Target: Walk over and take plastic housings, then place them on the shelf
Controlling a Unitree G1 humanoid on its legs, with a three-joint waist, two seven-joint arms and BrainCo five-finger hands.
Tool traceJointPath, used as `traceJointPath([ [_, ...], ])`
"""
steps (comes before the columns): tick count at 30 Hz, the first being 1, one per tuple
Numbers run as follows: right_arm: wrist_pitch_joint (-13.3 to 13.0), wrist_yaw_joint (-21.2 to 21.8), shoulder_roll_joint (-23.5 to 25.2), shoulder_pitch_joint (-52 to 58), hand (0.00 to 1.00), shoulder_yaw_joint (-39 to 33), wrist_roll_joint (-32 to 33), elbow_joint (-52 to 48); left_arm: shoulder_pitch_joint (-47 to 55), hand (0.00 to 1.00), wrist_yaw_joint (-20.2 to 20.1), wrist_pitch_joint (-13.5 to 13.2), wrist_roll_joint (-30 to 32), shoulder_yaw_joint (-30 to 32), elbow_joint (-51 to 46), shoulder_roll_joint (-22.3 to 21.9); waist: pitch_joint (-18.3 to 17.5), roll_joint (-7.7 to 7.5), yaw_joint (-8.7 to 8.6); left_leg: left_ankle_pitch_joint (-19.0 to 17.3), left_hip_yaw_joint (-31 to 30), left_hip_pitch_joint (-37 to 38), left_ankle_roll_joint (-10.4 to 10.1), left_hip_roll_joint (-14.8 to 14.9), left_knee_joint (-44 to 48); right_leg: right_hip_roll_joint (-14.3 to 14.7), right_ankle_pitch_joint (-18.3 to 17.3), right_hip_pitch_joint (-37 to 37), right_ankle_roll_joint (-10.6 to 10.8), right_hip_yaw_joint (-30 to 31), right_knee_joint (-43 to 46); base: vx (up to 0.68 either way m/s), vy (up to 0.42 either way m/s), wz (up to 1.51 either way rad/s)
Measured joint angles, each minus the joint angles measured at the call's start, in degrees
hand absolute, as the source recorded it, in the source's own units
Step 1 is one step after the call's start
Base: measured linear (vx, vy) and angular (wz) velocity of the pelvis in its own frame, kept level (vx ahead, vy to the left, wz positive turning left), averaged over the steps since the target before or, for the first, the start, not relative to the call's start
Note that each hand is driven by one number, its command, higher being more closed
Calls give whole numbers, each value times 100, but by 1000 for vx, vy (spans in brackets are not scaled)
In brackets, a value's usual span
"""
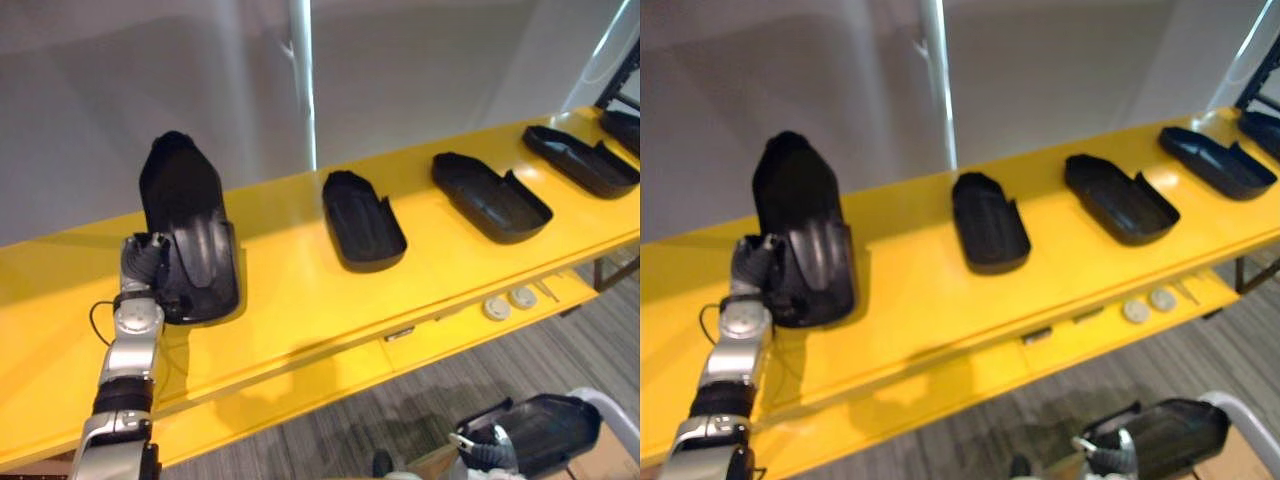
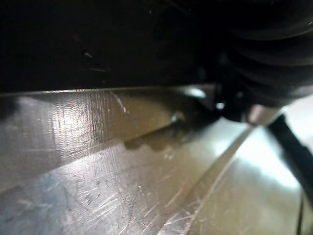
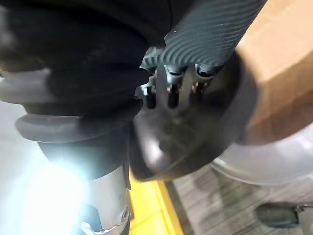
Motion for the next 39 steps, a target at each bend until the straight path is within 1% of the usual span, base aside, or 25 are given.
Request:
traceJointPath([
  [1, -5, -18, 58, -16, 0, -181, 22, 59, 13, 100, 7, 0, -34, 0, -1, -12, 11, -18, 7, -2, 51, 10, -3, 1, 3, 1, 1, 1, 1, 14, 0, -7, 5, -8],
  [2, -47, -130, 150, -70, 0, -554, 69, 229, 63, 100, 28, 0, -73, 0, -3, -38, 7, -27, 11, -8, 67, 24, -8, 2, 4, 1, 1, 5, 1, 20, 1, -6, 4, -6],
  [3, -65, -173, 178, -111, 0, -775, 113, 315, 90, 100, 33, 0, -79, 15, -13, -76, 4, -32, 13, -12, 71, 36, -12, 2, 3, 1, 1, 13, 1, 21, 3, -2, 4, -5],
  [5, -102, -283, 159, -342, 0, -1794, 412, 932, 272, 100, 66, -1, -110, 183, -108, -327, 0, -42, 17, -40, 84, 86, -21, 2, 6, 1, 0, 48, 2, 21, 11, 1, 3, -2],
  [6, -98, -309, 133, -380, 0, -2044, 588, 1104, 309, 100, 84, -1, -196, 185, -121, -380, 0, -43, 19, -42, 82, 92, -20, 2, 8, 0, 0, 60, 1, 19, 10, 0, 0, 0],
  [8, 136, -345, -28, -509, 0, -3062, 1286, 1945, 502, 100, 106, -1, -368, 186, -206, -468, 3, -38, 20, -57, 84, 121, -7, 3, 7, 2, -2, 95, 1, 17, 3, 0, 0, 0],
  [9, 198, -338, -55, -505, 0, -3314, 1490, 2135, 537, 100, 106, -1, -461, 190, -208, -468, 8, -29, 18, -58, 84, 128, -6, 3, 7, 2, -2, 101, 1, 18, 2, -25, 1, -3],
  [10, 344, -340, -78, -488, 0, -3796, 1802, 2435, 628, 100, 107, -1, -592, 258, -264, -468, 27, 2, 8, -62, 91, 138, -1, 0, -2, 8, -5, 108, 2, 23, 1, -32, -4, -5],
  [11, 434, -328, -64, -463, 0, -4328, 2103, 2788, 707, 100, 91, -1, -695, 441, -367, -517, 40, 31, -11, -63, 98, 168, 4, -7, -41, 18, -7, 122, 1, 36, -17, -23, -4, -7],
  [12, 487, -327, -36, -430, 0, -4580, 2215, 2931, 729, 100, 91, -2, -746, 552, -418, -565, 38, 46, -9, -62, 105, 181, 5, -6, -58, 25, -8, 125, 1, 47, -20, -38, -9, -6],
  [13, 580, -321, 32, -367, 0, -4991, 2385, 3189, 760, 100, 92, -3, -778, 734, -506, -629, 25, 75, -15, -59, 110, 189, 9, -5, -98, 37, -10, 146, -1, 52, -30, 0, 0, 0],
  [14, 659, -310, 112, -299, 0, -5283, 2558, 3381, 787, 100, 67, -6, -917, 821, -556, -627, -2, 92, -30, -59, 108, 199, 9, -8, -99, 51, -9, 179, -1, 49, -63, 0, 0, 0],
  [16, 732, -280, 181, -252, 0, -5534, 2733, 3545, 829, 100, 56, -12, -969, 883, -583, -626, -79, 117, -51, -59, 106, 198, 9, -23, -115, 76, -9, 186, -1, 46, -86, 0, 0, 0],
  [17, 779, -209, 211, -252, 0, -5586, 2837, 3633, 874, 100, 31, -13, -974, 893, -583, -625, -162, 130, -77, -59, 105, 200, 9, -28, -139, 83, -8, 186, -2, 46, -100, 0, 0, 0],
  [18, 816, -225, 211, -267, 0, -5646, 2909, 3679, 904, 100, 14, -13, -978, 892, -583, -625, -197, 130, -92, -58, 105, 207, 9, -27, -154, 88, -9, 184, -2, 47, -101, 32, -2, -1],
  [21, 808, -170, 228, -342, 0, -5754, 2986, 3747, 1005, 100, -23, -13, -998, 890, -583, -625, -298, 111, -128, -58, 143, 266, 11, -24, -199, 104, -11, 190, -5, 84, -102, 12, -1, -6],
  [26, 794, -95, 192, -506, 0, -5822, 2990, 3745, 1041, 100, -24, -13, -1154, 891, -600, -626, -358, 29, -145, -63, 202, 287, 17, -31, -203, 107, -11, 186, -6, 145, -103, -24, -11, -6],
  [30, 782, -105, 161, -570, 0, -5781, 2992, 3721, 1166, 100, -23, -14, -1154, 888, -781, -645, -384, 53, -150, -63, 205, 282, 17, -30, -204, 108, -11, 178, -6, 149, -103, -16, -11, 0],
  [34, 714, -230, 97, -646, 0, -5404, 2993, 3570, 1174, 100, 4, -15, -1156, 889, -813, -645, -476, 131, -161, -65, 212, 277, 18, -32, -211, 107, -11, 164, -5, 153, -104, -8, -5, 0],
  [37, 644, -182, 83, -697, 0, -4944, 2996, 3424, 1145, 100, 1, -23, -1153, 877, -844, -645, -498, 134, -168, -68, 203, 182, 13, -23, -177, 107, -12, 93, -4, 155, -91, -35, -21, 1],
  [38, 626, -77, 81, -716, 0, -4769, 3003, 3294, 1144, 100, -9, -24, -1152, 882, -830, -633, -478, 139, -161, -65, 205, 177, 14, -21, -181, 104, -10, 77, -7, 148, -83, 0, 0, 0],
  [39, 640, -62, 73, -716, 0, -4739, 3009, 3264, 1143, 100, -28, -24, -1148, 881, -777, -626, -473, 147, -160, -66, 207, 180, 15, -20, -179, 101, -10, 80, -7, 149, -84, 0, 0, 0],
])
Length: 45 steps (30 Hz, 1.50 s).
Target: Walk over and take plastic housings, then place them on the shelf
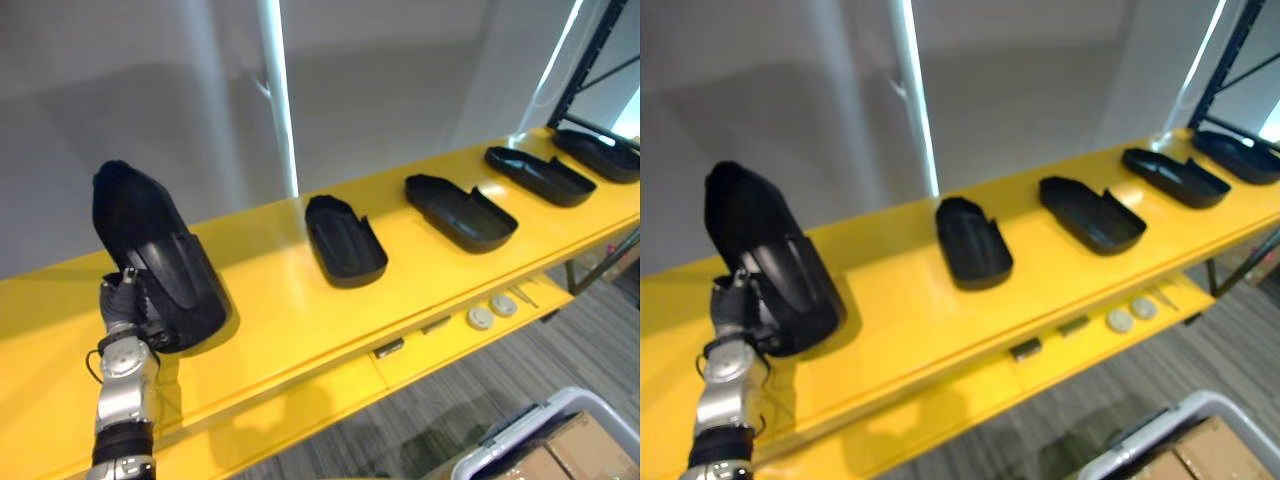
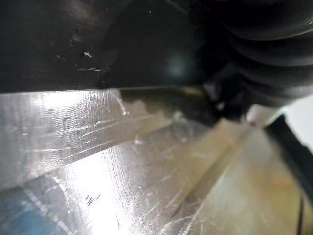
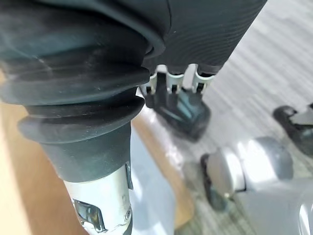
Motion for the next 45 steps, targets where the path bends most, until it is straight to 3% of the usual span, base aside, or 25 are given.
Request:
traceJointPath([
  [9, 16, 599, 91, 331, 0, 1551, -761, -342, -868, 100, -669, 86, 457, -417, 1459, 1140, 233, 31, -4, -1, -7, 1, -1, 20, 11, -33, -4, 4, -5, -8, 5, 0, 0, 0],
  [11, 16, 639, 98, 334, 0, 1686, -760, -372, -993, 100, -710, 115, 478, -496, 1548, 1210, 292, 33, -4, -1, -10, 1, -1, 20, 13, -35, -4, 5, -5, -10, 6, 0, 0, 0],
  [27, -24, 990, 86, 302, 0, 3041, -943, -611, -2031, 100, -972, 148, 696, -1228, 2684, 1360, 718, -13, 0, -37, -70, -116, -24, 56, 212, -37, -34, -141, -44, -16, 184, -17, -3, -1],
  [45, -330, 1112, -111, 418, 0, 4417, -991, -1023, -2951, 100, -989, 148, 659, -1620, 3569, 1283, 908, -57, -18, -30, -170, -293, -26, 49, 320, -88, -34, -195, -44, -169, 211, 1, 1, 4],
])
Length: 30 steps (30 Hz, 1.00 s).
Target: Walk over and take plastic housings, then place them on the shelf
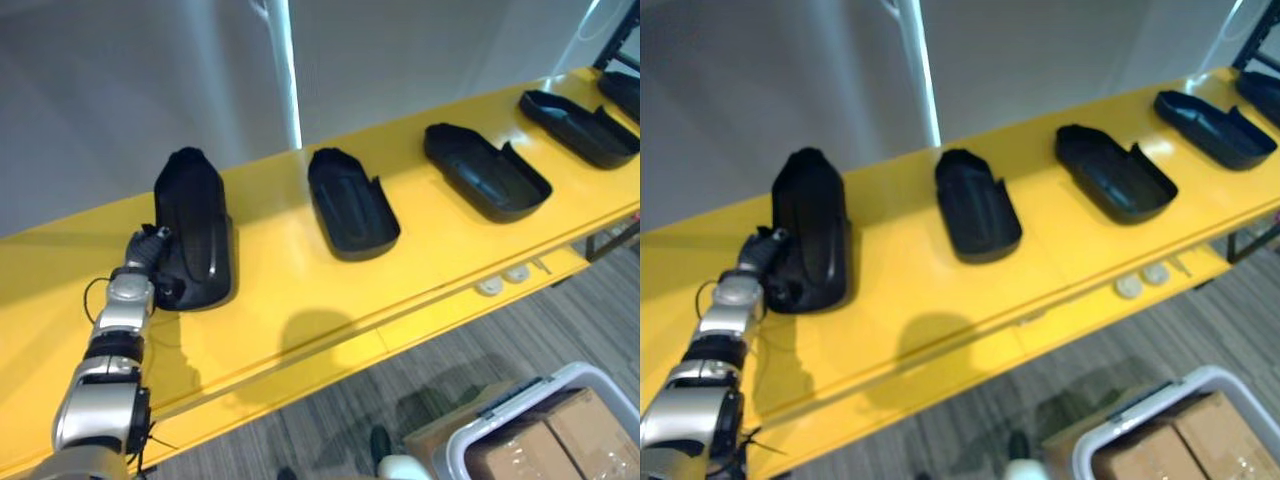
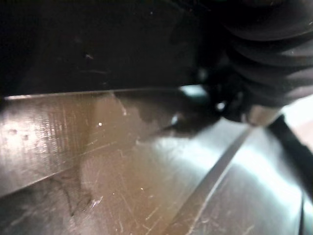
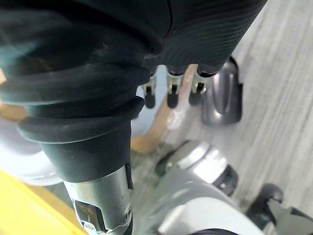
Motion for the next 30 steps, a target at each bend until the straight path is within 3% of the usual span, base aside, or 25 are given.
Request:
traceJointPath([
  [9, -35, 52, 20, -106, 0, 52, 11, -9, -444, 100, -73, -1, -9, -75, 200, -164, 98, -64, -5, 37, -140, -108, 6, -12, 13, -38, -103, -106, 15, -123, 173, -14, 1, 7],
  [10, -38, 71, 17, -126, 0, 51, 11, -10, -483, 0, -79, -5, -2, -75, 200, -164, 130, -56, -6, 38, -139, -107, 6, -11, 8, -38, -103, -106, 15, -123, 171, 0, 0, 0],
  [30, -68, 95, -13, -198, 0, 166, 63, -8, -785, 0, -177, -26, 78, -256, 282, -166, 196, -56, -72, 54, -129, -110, -15, -15, -58, -38, -102, -135, 16, -123, 156, 0, 0, 0],
])
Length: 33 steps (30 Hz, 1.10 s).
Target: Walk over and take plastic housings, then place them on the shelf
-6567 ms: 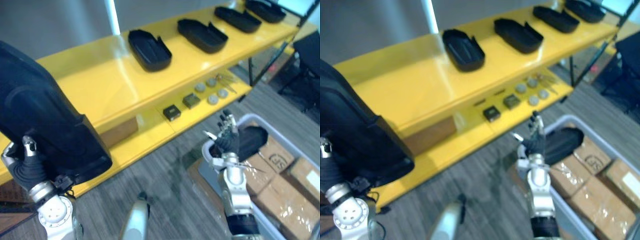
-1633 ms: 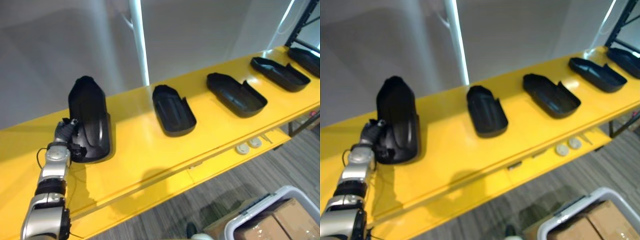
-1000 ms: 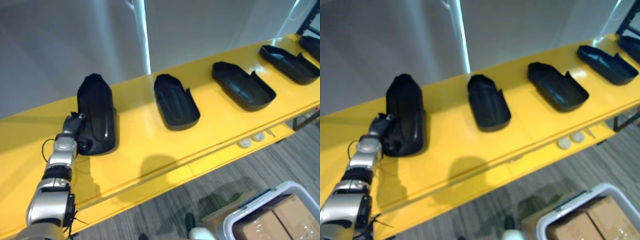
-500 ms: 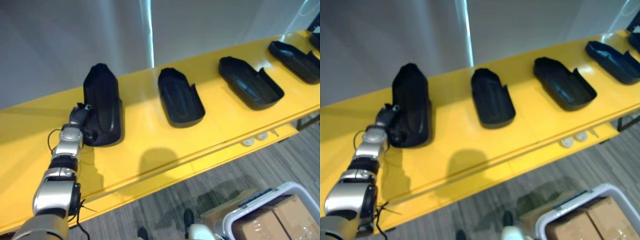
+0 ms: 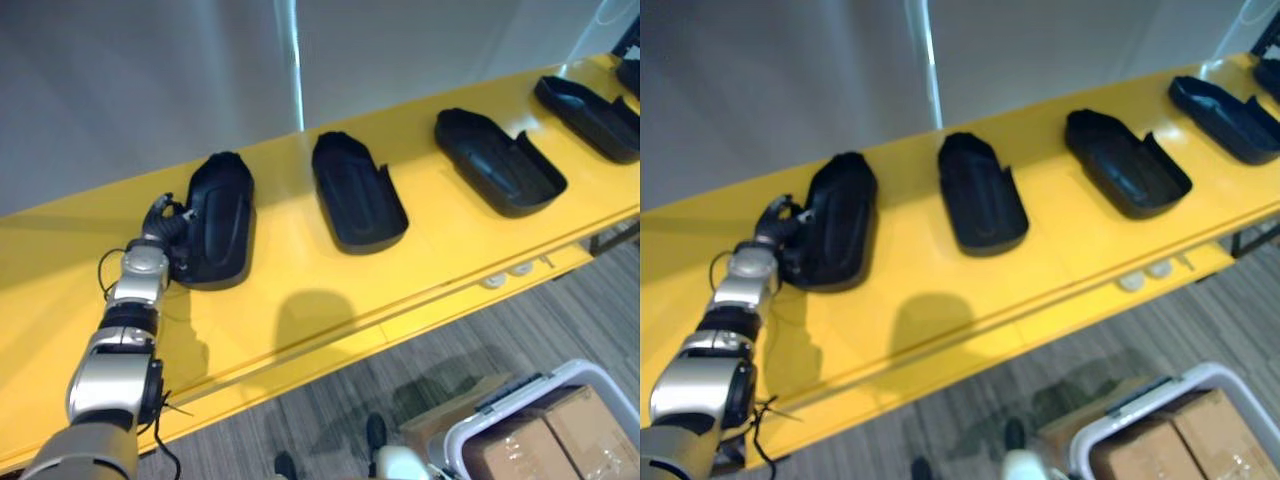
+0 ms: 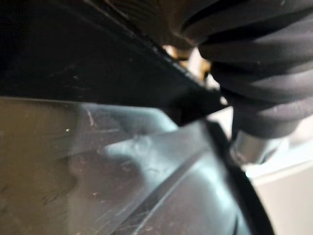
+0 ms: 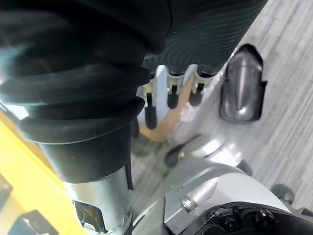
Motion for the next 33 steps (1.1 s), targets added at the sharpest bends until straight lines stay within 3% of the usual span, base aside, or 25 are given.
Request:
traceJointPath([
  [8, 0, 2, 4, -1, 0, -1, 0, -1, -32, 0, -40, 52, 477, -32, -121, 0, 0, 0, 3, 3, -29, 5, 2, 0, 1, -2, 0, 31, 0, -28, -9, 0, 0, 1],
  [10, 0, 2, 6, 1, 0, -2, 0, -3, 160, 0, -3, 133, 614, -29, -755, -7, 0, 0, 10, 6, -47, 4, 1, 0, 1, -2, 0, 40, 0, -36, -9, 0, 0, 5],
  [13, -7, 0, 7, 9, 0, -2, 2, -13, 751, 0, 388, 116, 891, 8, -2449, -175, 0, 0, 80, 7, -115, 4, 3, -2, 0, -6, 0, 62, -1, -50, -8, 0, 0, 6],
  [16, -16, -4, 26, 14, 0, 10, 2, -94, 1293, 0, 719, 109, 1144, 58, -3545, -418, -1, -1, 110, 15, -141, 17, 15, -3, 1, -12, 1, 110, -2, -123, -9, -3, 3, 9],
  [21, -34, -4, 39, 13, 0, 107, -1, -259, 1983, 0, 1006, 105, 1436, 439, -4559, -687, -17, -6, 171, 17, -136, 202, 20, -5, -27, -11, 1, 278, -2, -145, -18, -11, 3, 0],
  [25, -120, -2, 42, 56, 0, 106, -1, -257, 2330, 0, 1382, 92, 1763, 1009, -5343, -919, -137, -21, 336, 73, -155, 199, 30, -20, -99, -13, -1, 272, -3, -126, -26, -43, 0, 1],
  [30, -140, -4, 30, 95, 0, 106, -27, -497, 3045, 0, 1751, -118, 1811, 1589, -6332, -1291, -456, -56, 417, 74, -184, 218, 28, -19, -108, 0, 0, 349, -4, -120, -68, -8, 3, 4],
  [33, -312, -39, 10, 144, 0, 106, -53, -1010, 3598, 0, 2024, -303, 1843, 1972, -6996, -1677, -652, -103, 436, 73, -191, 219, 28, -24, -105, 2, 0, 359, -4, -116, -71, 0, 0, 0],
])
